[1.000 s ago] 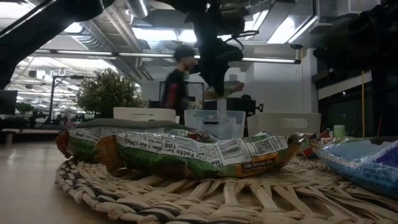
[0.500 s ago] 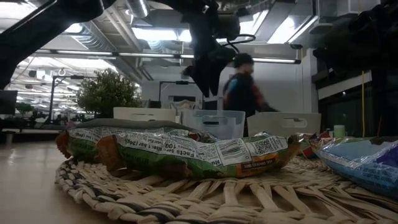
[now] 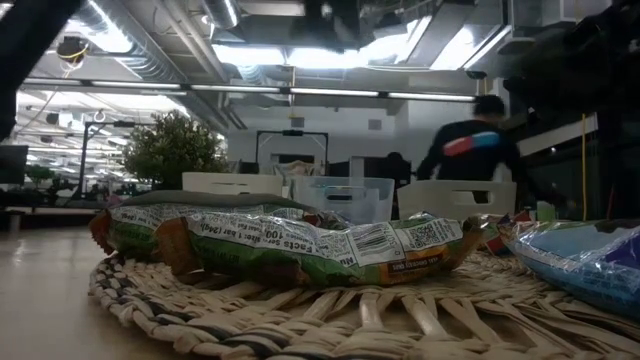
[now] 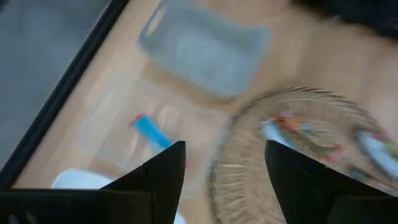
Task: Pick and place Granola Bars by type
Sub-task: Put the yellow granola bar into the white bin
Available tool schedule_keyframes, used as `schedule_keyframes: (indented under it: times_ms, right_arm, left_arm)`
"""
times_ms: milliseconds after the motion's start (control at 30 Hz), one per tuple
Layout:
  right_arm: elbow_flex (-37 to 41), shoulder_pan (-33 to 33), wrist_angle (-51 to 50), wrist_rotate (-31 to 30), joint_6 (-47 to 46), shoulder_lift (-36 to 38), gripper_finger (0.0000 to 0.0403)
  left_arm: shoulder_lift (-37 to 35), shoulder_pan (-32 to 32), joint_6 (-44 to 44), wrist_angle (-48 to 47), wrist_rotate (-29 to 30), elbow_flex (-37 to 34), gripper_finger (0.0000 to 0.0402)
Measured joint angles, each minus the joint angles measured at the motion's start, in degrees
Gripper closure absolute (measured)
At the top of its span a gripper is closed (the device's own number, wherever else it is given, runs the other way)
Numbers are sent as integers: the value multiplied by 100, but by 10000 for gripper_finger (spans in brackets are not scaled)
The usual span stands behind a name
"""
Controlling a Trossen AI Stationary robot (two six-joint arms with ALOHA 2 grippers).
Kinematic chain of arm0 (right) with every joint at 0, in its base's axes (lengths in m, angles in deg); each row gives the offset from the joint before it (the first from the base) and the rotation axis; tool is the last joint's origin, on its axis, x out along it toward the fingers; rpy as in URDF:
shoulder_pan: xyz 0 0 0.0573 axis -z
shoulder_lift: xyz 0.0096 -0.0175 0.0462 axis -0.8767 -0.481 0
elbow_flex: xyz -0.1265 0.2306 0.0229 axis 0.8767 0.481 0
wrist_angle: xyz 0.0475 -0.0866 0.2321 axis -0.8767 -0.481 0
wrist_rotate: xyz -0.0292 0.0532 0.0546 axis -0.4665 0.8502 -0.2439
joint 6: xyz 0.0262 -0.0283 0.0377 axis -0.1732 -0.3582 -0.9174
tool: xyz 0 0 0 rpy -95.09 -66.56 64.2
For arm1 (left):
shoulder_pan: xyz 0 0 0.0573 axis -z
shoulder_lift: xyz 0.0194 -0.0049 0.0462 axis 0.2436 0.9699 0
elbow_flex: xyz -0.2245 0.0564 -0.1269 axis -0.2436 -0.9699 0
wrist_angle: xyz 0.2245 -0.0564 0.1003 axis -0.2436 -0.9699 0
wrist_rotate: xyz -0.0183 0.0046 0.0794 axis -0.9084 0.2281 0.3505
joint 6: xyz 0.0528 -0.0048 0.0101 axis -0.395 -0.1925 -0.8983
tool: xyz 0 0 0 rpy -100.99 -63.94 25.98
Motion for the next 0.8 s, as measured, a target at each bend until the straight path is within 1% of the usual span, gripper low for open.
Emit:
schedule_keyframes:
  times_ms: [100, 233, 300, 367, 533, 700, 800]
  right_arm:
    - [0, 0, 51, 0, 7, 2, 243]
    - [0, 0, 117, 0, 100, 2, 243]
    - [0, 0, 167, -1, 215, 2, 243]
    - [0, 0, 199, -2, 297, 2, 243]
    - [0, 0, 351, -3, 294, 2, 243]
    - [0, 0, 441, -6, 293, 2, 243]
    - [0, 0, 436, -4, 293, 2, 243]
  left_arm:
    - [-376, 475, -64, 22, 3, 5, 194]
    - [-637, 1093, 29, 10, 428, 2, 196]
    - [-673, 1328, 89, 12, 647, 0, 195]
    - [-672, 1492, 226, 37, 740, -4, 193]
    - [-529, 1609, 274, 49, 648, -7, 193]
    - [-195, 1688, 186, 67, 278, -6, 194]
    - [131, 1713, -41, 128, 68, -11, 189]
